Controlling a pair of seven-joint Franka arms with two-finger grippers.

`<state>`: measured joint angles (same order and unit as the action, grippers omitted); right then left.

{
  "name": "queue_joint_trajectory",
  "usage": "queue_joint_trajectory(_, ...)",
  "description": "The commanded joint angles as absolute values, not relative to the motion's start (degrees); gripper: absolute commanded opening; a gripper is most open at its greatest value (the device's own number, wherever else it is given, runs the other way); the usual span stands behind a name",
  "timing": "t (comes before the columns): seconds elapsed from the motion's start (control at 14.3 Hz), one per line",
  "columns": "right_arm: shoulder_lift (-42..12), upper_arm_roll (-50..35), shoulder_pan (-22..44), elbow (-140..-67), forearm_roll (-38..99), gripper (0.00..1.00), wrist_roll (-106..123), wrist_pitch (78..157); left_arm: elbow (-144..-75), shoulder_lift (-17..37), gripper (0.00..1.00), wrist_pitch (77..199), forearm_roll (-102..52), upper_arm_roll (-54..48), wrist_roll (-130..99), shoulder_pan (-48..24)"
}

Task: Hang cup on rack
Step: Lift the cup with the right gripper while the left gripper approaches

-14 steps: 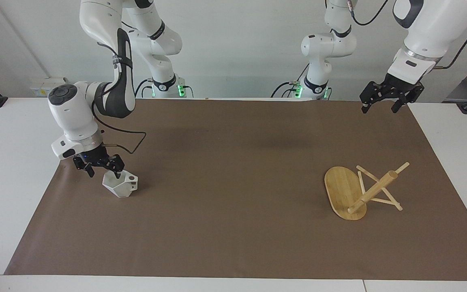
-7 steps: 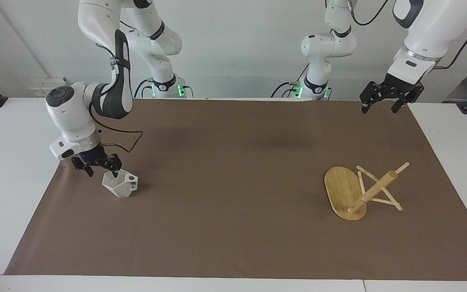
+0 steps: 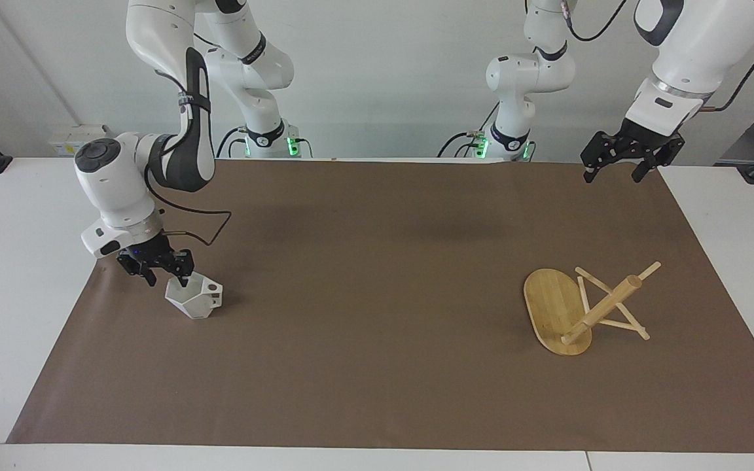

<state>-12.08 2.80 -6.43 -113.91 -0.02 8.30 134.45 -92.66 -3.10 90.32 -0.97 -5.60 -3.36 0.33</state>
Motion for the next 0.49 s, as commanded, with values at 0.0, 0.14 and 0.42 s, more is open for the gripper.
queue_joint_trajectory(0.0,-11.0,2.4,-7.0,-115.2,-0.5,0.42,9.2,135.6,-94.2,-4.7,1.0,90.1,0.0,-5.8,-3.9,0.7)
queue_joint_trajectory(0.14,-11.0,2.4,-7.0,-115.1,-0.5,0.36,9.2,135.6,-94.2,-4.7,1.0,90.1,0.0,-5.9,-3.9,0.7)
queue_joint_trajectory(0.42,-11.0,2.3,-7.0,-115.0,-0.5,0.08,8.9,135.4,-94.2,-4.7,1.0,90.1,0.0,-5.9,-3.8,0.7)
